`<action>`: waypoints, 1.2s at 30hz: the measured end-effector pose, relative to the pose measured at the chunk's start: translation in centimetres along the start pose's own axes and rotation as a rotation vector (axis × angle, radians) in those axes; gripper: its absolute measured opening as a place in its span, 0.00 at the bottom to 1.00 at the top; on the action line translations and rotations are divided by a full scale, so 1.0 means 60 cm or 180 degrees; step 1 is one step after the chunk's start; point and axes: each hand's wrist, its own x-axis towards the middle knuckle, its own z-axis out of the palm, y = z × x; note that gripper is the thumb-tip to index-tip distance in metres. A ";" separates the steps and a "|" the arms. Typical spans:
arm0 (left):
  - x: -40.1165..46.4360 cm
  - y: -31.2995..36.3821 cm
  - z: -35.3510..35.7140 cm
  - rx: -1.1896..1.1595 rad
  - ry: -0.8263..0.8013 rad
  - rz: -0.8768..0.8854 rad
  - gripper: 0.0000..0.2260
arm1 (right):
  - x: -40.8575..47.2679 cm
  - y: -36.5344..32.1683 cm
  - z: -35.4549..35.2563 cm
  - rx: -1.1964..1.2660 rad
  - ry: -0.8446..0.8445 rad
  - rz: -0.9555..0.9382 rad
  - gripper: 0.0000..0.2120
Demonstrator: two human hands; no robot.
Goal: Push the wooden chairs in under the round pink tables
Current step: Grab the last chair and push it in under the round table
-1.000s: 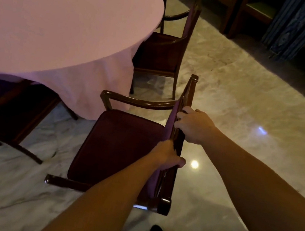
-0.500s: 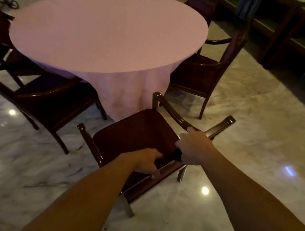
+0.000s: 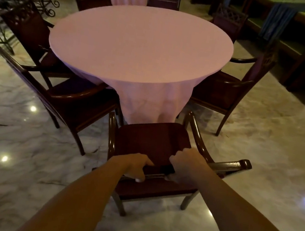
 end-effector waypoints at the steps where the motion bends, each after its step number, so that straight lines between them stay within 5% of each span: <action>1: -0.001 -0.005 0.001 0.0002 0.0060 -0.0036 0.31 | 0.007 0.000 0.003 0.0042 0.0042 0.0008 0.29; 7: 0.004 -0.007 0.037 0.0431 0.0766 -0.0245 0.29 | 0.012 0.040 0.040 0.0982 0.0004 0.0058 0.30; 12: 0.022 0.003 0.034 0.0852 0.0978 -0.0268 0.14 | -0.001 0.102 0.069 0.1094 -0.0064 0.0079 0.25; 36: 0.192 0.006 -0.131 0.0997 0.1573 -0.0708 0.16 | 0.147 0.398 0.109 0.0879 0.0071 0.0078 0.31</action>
